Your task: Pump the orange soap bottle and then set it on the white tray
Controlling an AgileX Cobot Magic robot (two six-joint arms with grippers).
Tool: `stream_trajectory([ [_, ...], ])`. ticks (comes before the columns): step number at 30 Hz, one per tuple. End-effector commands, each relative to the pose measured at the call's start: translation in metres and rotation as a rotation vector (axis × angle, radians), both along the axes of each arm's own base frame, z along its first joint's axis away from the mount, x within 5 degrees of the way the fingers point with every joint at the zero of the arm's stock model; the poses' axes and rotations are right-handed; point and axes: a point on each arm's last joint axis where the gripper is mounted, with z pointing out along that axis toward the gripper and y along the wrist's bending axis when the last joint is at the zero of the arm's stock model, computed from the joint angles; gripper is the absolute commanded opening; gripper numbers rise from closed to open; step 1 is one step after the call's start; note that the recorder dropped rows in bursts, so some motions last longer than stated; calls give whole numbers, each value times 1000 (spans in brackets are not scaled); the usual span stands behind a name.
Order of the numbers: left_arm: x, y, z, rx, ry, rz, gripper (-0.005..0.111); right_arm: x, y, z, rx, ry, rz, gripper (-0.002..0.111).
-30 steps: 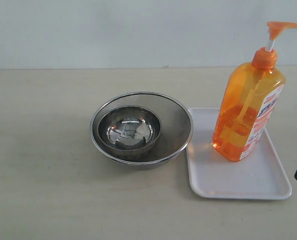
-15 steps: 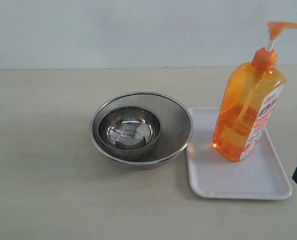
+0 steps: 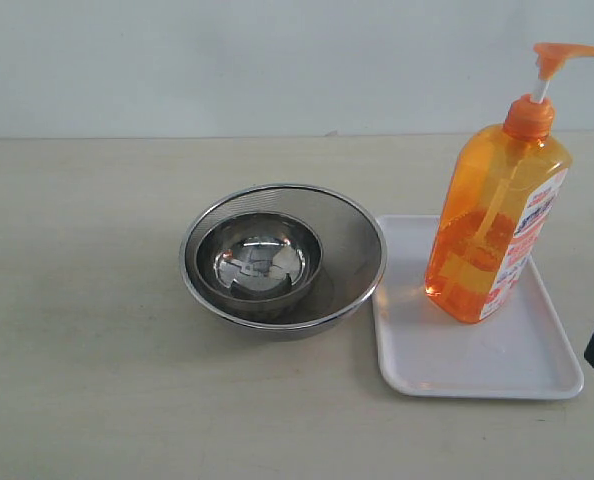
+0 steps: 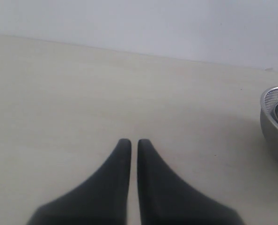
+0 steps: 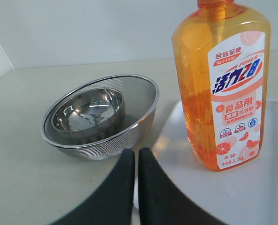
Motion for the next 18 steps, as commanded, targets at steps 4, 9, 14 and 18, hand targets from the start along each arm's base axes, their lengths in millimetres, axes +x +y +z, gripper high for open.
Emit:
stream_trajectory([
  [4, 0, 0, -1, -1, 3, 5, 5, 0, 0, 0, -2, -5, 0, 0],
  [9, 0, 0, -1, -1, 3, 5, 5, 0, 0, 0, -12, -9, 2, 0],
  [14, 0, 0, -1, -1, 3, 5, 5, 1, -3, 1, -5, -10, -38, 0],
  [18, 0, 0, -1, -1, 3, 5, 5, 4, -8, 4, 221, 69, -129, 0],
])
